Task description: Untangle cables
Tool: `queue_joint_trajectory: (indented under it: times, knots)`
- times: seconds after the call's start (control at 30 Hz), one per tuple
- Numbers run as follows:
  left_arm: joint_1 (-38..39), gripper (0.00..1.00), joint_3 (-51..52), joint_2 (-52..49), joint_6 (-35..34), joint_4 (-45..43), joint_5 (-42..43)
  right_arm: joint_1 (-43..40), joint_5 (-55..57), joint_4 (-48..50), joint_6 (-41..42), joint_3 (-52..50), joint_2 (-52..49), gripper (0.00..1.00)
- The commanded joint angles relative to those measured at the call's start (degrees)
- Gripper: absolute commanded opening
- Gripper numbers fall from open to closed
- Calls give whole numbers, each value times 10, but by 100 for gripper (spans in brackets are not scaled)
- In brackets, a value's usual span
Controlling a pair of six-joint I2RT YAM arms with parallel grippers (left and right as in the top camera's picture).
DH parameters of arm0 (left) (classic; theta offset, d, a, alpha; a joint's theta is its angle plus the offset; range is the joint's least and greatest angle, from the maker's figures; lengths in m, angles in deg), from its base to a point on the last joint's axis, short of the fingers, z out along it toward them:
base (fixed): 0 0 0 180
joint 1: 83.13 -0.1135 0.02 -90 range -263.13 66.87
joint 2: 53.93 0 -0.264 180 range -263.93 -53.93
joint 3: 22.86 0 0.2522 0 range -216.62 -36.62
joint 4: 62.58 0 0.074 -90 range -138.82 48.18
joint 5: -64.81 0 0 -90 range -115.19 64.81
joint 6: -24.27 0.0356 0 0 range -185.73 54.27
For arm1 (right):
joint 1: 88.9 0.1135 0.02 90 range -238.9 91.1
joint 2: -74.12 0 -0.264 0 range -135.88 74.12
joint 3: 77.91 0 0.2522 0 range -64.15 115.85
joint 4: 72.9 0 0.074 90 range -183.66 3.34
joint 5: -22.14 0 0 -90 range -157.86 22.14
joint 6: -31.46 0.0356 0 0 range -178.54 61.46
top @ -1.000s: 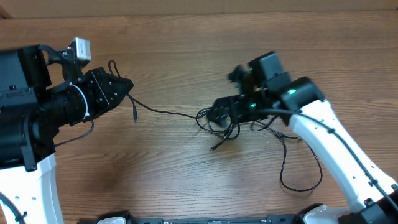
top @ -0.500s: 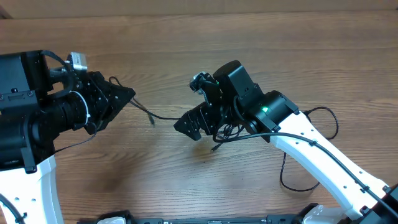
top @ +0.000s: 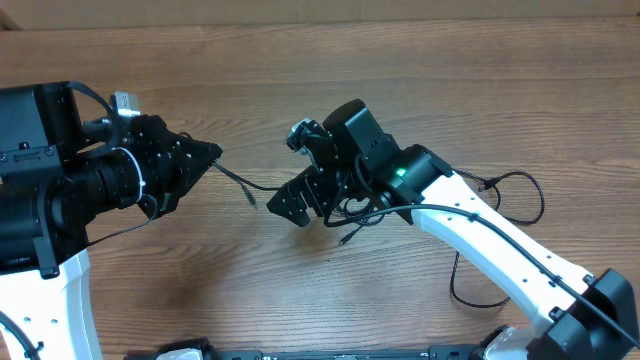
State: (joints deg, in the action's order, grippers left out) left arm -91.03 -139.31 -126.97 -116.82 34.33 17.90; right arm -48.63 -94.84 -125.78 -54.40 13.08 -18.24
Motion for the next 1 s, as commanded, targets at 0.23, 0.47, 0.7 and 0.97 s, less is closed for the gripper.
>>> queue_joint_trajectory:
  times: [0.23,0.47,0.7,0.97]
  knots:
    - [0,4,-11,2,-6,33,-79,2,-6,39,45,0,-6,9]
    - [0,4,-11,1,-7,38,-185,2,-163,46,81,1,-5,4]
    - [0,20,-10,-12,-8,75,-353,2,-327,134,252,2,-2,4]
    - [0,52,-10,-47,34,128,-401,1,-384,316,557,2,-2,4]
